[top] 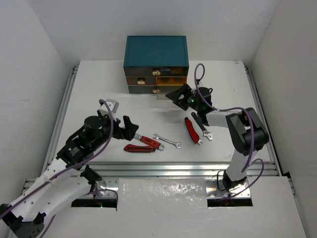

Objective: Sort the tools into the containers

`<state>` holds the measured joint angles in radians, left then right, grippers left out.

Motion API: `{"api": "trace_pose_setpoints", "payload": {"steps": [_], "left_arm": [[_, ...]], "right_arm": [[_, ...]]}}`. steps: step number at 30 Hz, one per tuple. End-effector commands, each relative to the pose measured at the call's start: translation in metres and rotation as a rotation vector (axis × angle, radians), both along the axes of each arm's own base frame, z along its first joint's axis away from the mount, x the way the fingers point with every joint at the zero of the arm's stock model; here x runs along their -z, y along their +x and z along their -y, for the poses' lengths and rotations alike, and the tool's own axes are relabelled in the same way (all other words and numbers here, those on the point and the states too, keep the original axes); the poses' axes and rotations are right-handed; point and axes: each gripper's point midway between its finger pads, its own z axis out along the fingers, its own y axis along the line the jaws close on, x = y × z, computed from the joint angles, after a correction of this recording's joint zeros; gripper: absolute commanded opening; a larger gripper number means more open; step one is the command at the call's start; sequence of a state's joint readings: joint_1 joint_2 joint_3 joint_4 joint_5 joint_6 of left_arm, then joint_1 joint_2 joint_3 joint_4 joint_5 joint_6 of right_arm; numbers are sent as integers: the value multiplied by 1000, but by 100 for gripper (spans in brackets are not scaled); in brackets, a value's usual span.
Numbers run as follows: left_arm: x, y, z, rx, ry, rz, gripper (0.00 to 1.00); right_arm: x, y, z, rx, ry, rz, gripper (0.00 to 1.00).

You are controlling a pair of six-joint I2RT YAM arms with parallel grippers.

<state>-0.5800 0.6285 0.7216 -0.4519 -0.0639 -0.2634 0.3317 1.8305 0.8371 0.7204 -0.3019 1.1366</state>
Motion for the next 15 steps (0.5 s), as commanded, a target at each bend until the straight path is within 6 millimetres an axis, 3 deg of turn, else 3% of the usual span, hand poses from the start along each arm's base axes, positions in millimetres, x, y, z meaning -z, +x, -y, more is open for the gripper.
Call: {"api": "trace_pose_setpoints", "payload": {"steps": [1, 3, 8, 12, 13, 14, 15], "left_arm": [[-14, 6, -2, -21, -28, 51, 100], [-13, 6, -3, -24, -25, 48, 100], [-14, 7, -4, -34, -25, 48, 100], [-13, 7, -5, -39, -24, 47, 100], [-13, 7, -4, -37, -23, 45, 100], [-12, 8, -4, -39, -22, 44, 100], [-12, 8, -4, -37, -23, 44, 100]], "right_arm": [[-37, -15, -9, -92, 5, 114, 80], [-34, -27, -2, -101, -53, 107, 91], [-14, -56, 29, -89, -285, 76, 93], [15, -96, 75, -113, -605, 1, 85], [31, -108, 92, -119, -730, -59, 77], [28, -104, 96, -109, -767, -39, 74], [34, -113, 102, -136, -807, -79, 70]]}}
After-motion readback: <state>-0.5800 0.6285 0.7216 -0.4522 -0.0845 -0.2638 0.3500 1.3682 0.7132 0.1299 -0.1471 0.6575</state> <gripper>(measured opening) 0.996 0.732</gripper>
